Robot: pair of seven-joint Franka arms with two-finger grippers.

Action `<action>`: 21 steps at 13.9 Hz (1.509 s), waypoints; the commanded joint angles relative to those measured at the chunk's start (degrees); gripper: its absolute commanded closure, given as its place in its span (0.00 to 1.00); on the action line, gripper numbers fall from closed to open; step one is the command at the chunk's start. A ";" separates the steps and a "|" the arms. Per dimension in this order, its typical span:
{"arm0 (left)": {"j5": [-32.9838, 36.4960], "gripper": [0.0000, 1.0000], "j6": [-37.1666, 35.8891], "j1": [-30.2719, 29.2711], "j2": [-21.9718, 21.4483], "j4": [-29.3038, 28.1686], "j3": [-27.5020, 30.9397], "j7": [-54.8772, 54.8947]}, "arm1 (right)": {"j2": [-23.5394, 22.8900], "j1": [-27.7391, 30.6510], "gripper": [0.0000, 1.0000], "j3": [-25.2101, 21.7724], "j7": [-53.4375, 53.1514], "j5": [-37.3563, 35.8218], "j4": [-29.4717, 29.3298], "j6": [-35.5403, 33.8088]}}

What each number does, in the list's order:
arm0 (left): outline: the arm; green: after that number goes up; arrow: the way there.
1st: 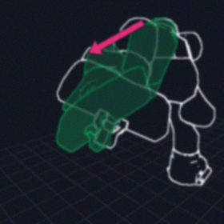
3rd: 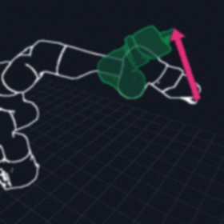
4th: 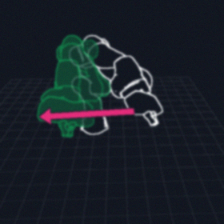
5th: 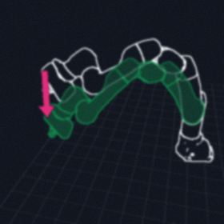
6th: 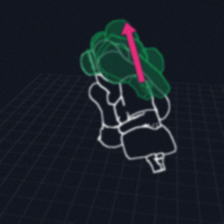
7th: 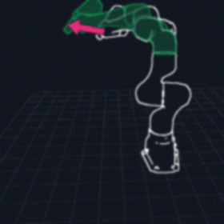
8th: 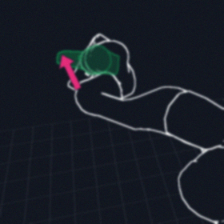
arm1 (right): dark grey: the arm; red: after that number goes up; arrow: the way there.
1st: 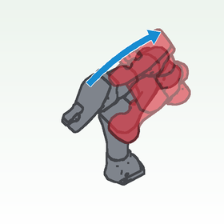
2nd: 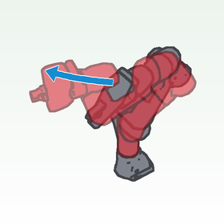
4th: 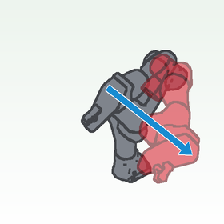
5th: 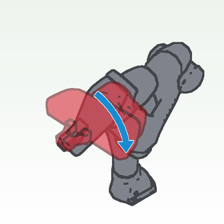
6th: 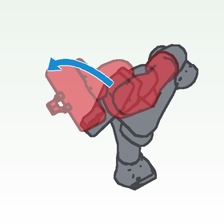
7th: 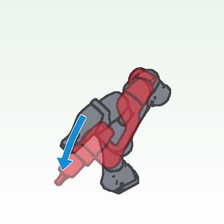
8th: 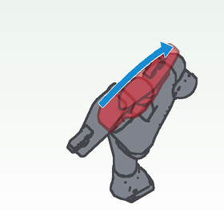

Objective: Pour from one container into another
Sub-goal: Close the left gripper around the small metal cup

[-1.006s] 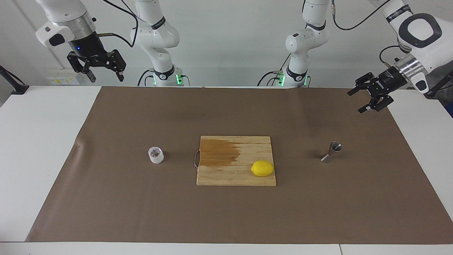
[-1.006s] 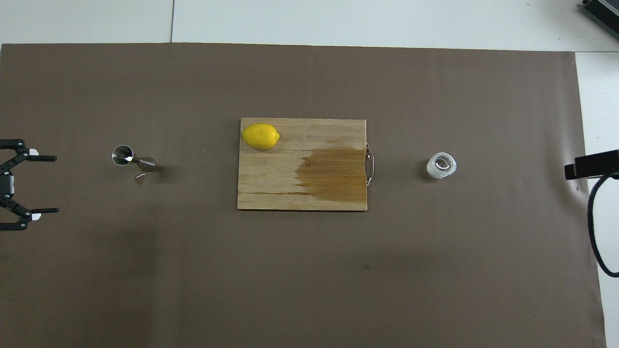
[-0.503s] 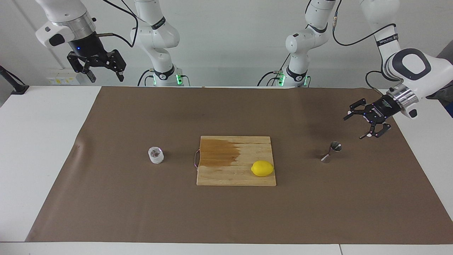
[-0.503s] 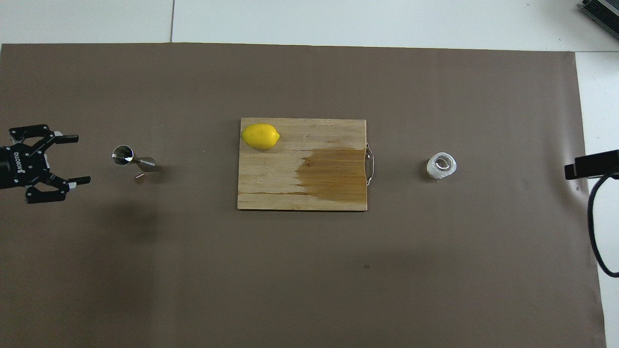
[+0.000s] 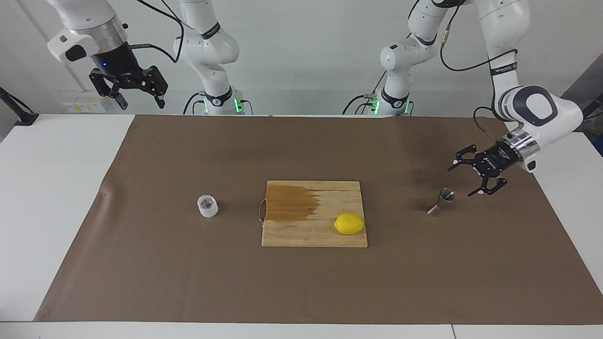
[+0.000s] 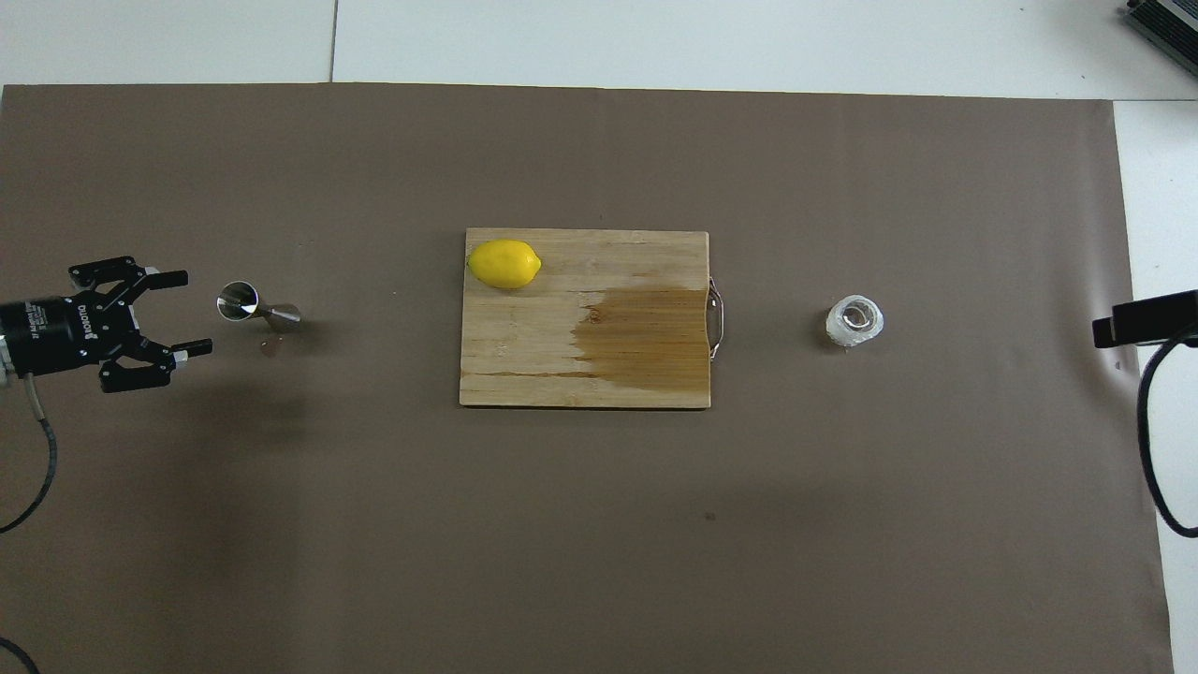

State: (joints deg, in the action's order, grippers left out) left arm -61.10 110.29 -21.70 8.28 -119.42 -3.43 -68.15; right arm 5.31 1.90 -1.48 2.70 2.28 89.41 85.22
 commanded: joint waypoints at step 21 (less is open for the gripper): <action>-16.16 0.00 8.37 3.77 2.71 -6.44 0.27 18.31 | 1.20 0.47 0.00 0.16 0.82 -0.52 1.38 0.39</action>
State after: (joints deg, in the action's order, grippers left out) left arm -75.70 117.42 -18.71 11.18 -124.90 -3.64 -51.11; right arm 5.31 1.90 -1.48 2.70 2.28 89.41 85.22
